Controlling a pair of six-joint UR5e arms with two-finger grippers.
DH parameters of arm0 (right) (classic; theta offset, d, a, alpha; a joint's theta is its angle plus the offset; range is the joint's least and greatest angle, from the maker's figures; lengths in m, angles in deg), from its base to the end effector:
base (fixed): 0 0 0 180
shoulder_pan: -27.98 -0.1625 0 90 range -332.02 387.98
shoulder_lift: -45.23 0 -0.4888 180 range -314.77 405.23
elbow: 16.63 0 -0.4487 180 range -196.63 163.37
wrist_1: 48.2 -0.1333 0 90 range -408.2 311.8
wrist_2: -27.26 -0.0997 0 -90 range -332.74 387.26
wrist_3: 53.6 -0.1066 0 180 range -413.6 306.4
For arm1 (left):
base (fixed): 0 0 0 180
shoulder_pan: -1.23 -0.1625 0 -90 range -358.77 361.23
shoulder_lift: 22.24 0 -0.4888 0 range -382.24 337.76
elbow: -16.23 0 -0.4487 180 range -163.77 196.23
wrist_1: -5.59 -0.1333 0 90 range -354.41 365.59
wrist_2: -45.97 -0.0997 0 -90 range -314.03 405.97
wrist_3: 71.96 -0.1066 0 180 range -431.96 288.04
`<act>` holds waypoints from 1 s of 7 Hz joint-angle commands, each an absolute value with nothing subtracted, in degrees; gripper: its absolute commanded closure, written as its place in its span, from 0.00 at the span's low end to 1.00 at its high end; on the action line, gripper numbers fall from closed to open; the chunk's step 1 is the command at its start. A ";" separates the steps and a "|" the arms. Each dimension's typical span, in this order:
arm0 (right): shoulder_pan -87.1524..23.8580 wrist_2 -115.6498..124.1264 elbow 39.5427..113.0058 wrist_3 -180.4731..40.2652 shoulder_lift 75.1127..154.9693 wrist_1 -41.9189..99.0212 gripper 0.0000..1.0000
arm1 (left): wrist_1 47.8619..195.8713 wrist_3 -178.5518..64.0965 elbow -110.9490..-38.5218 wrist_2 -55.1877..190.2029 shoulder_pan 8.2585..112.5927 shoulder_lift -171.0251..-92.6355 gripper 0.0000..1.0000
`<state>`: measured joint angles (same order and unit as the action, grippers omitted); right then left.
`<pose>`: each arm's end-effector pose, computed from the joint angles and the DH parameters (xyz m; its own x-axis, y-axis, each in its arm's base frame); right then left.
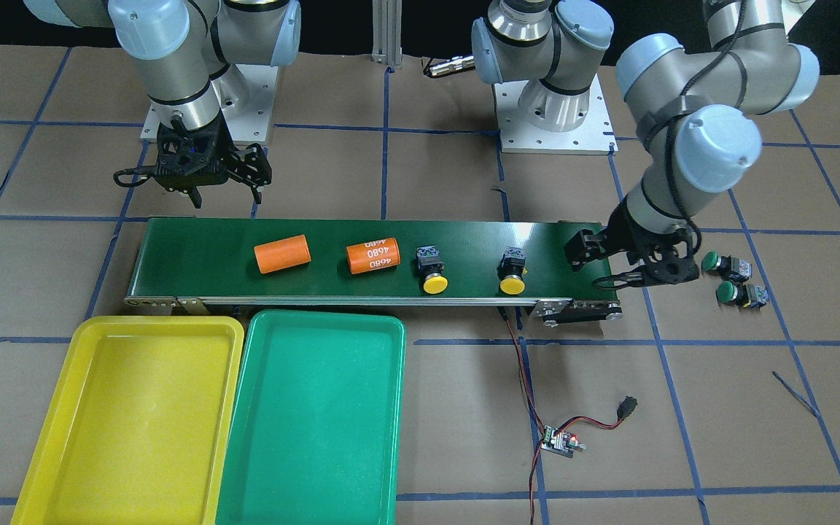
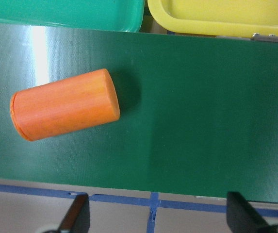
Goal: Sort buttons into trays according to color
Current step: 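Reach the left gripper to a green-capped button and grasp it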
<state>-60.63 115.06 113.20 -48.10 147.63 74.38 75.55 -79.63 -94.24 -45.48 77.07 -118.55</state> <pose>0.1276 -0.4054 0.3361 -0.9968 -0.0747 -0.0295 -0.0717 0.9931 -0.0930 0.0057 -0.5563 0.3286 -0.9938 -0.1110 -0.0092 -0.1113 0.9866 0.1197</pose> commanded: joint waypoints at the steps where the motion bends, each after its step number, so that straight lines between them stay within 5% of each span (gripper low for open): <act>1: -60.70 114.89 113.00 -52.36 147.45 74.85 0.00 | 75.38 -97.71 -92.40 -45.96 65.44 -120.83 0.00; 7: -61.14 114.71 113.18 -52.55 143.85 76.17 0.00 | 63.26 -122.21 -91.79 -46.93 46.41 -132.70 0.00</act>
